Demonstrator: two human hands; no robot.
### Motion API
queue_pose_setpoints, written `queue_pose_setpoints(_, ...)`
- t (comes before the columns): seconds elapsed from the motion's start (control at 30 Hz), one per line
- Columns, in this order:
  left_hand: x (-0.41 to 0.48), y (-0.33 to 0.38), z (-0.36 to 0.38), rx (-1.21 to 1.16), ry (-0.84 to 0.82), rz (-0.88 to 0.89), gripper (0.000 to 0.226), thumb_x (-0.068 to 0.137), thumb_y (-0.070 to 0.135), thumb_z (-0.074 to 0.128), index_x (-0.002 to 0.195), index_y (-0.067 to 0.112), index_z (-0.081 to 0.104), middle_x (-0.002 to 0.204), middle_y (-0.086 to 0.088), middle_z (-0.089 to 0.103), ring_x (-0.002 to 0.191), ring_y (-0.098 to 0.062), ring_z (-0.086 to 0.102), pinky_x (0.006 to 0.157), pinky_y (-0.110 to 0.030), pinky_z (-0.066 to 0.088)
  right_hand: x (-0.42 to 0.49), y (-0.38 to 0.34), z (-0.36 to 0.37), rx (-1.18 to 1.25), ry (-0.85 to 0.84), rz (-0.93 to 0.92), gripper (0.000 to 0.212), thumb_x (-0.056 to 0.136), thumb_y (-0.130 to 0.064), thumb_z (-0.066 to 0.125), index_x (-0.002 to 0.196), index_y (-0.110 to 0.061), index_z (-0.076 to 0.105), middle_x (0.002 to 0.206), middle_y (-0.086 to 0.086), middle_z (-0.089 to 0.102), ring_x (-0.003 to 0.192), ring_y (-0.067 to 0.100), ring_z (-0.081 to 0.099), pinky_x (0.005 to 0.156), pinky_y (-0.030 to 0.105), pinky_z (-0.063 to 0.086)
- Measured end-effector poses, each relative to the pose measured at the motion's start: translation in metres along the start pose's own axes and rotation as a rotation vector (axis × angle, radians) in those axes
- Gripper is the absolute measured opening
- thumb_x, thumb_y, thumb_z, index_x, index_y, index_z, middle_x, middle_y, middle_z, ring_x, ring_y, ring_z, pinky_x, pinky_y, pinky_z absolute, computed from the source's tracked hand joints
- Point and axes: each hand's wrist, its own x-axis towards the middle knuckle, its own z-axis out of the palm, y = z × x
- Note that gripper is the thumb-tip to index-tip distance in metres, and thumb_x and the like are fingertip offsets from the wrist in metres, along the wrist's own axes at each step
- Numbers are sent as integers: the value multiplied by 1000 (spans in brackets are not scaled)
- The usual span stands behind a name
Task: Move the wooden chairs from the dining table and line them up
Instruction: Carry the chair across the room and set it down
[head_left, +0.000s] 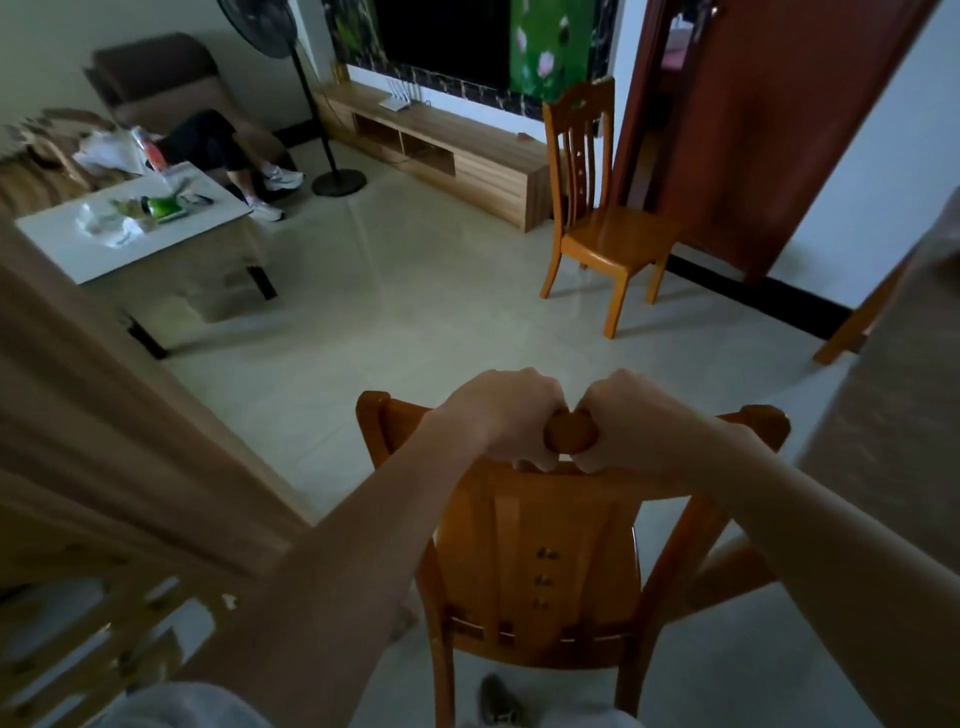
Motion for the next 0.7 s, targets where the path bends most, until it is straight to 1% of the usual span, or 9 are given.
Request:
queue_pose_setpoints(0.1, 29, -15, -20, 34, 9, 15, 19, 77, 33, 83, 70, 33, 65, 55, 13, 70, 54, 2, 67, 58, -25, 54, 26, 17, -16, 29, 22, 2, 20, 77, -36, 79, 71, -29, 61, 63, -7, 65, 57, 9, 63, 67, 33, 61)
queue_pose_setpoints(0.23, 69, -33, -43, 34, 22, 35, 27, 79, 33, 85, 66, 35, 62, 54, 15, 69, 52, 4, 67, 56, -22, 50, 63, 44, -31, 50, 41, 33, 23, 74, -35, 83, 71, -34, 60, 62, -13, 63, 58, 5, 62, 67, 31, 60)
queue_pose_setpoints(0.3, 94, -42, -54, 37, 8, 39, 32, 80, 32, 85, 64, 36, 58, 56, 15, 69, 54, 3, 68, 57, -22, 49, 85, 62, -39, 43, 38, 47, 23, 73, -38, 83, 70, -33, 62, 62, -13, 63, 59, 6, 63, 68, 32, 60)
queue_pose_setpoints(0.37, 121, -53, -66, 48, -5, 35, 32, 81, 32, 85, 66, 36, 57, 58, 14, 71, 56, 3, 69, 57, -23, 49, 109, 81, -47, 46, 38, 49, 21, 71, -40, 83, 66, -29, 65, 60, -12, 66, 57, 6, 64, 67, 34, 62)
queue_pose_setpoints(0.5, 173, -74, -90, 53, -33, 18, 31, 81, 31, 85, 67, 35, 57, 61, 12, 73, 58, 1, 70, 60, -24, 52, 157, 119, -66, 86, 26, 44, 18, 67, -40, 80, 66, -24, 72, 57, -11, 67, 54, 6, 66, 65, 35, 63)
queue_pose_setpoints(0.63, 217, -96, -110, 72, -18, 23, 30, 81, 32, 84, 68, 34, 58, 61, 12, 72, 59, 2, 68, 59, -22, 49, 200, 147, -86, 75, 20, 12, 18, 69, -38, 80, 63, -24, 71, 53, -11, 64, 51, 5, 63, 62, 33, 62)
queue_pose_setpoints(0.7, 237, -108, -120, 70, -15, 18, 28, 81, 32, 84, 69, 34, 60, 59, 12, 72, 57, 2, 67, 57, -21, 46, 220, 158, -97, 80, 15, 2, 19, 70, -37, 81, 61, -26, 68, 53, -11, 63, 51, 5, 62, 59, 31, 59)
